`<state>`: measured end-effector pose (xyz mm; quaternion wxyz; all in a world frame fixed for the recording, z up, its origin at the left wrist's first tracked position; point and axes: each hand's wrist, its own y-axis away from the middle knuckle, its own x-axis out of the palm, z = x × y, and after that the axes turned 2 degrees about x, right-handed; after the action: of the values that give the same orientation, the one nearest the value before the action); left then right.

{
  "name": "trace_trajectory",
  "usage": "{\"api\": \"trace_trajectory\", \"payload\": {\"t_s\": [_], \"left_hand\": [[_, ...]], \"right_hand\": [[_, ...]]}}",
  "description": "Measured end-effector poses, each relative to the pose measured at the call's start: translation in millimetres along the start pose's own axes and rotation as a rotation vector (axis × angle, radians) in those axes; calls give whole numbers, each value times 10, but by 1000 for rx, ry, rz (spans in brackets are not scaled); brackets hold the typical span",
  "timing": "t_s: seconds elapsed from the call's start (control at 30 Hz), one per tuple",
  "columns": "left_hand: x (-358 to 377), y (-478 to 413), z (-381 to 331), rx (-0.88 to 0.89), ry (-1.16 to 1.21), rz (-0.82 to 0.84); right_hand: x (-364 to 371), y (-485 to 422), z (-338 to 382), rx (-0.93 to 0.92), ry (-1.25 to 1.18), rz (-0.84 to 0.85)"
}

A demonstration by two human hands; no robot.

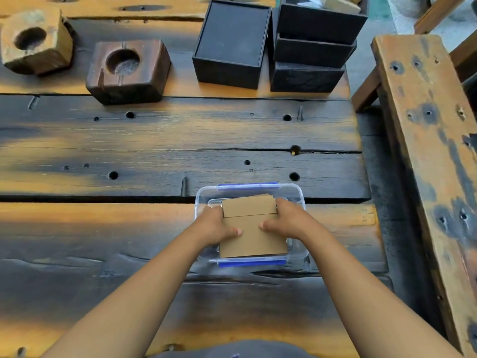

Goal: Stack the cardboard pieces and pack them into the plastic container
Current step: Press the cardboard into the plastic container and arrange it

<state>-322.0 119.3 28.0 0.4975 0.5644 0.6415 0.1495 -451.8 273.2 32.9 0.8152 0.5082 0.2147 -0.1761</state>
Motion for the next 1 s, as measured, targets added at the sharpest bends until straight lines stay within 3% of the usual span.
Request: {"api": "trace_trajectory", "payload": {"t_s": [0.37,0.57,1.0], "left_hand": [[-172,-145,-31,-142,82,224],[-161,-134,5,-136,78,235],[-149,-163,86,-77,115,249]], "right_hand": [[-142,-203,6,9,-44,234],[-83,-175,-23,-27,180,208],[14,-135,-84,-112,262,183]]}}
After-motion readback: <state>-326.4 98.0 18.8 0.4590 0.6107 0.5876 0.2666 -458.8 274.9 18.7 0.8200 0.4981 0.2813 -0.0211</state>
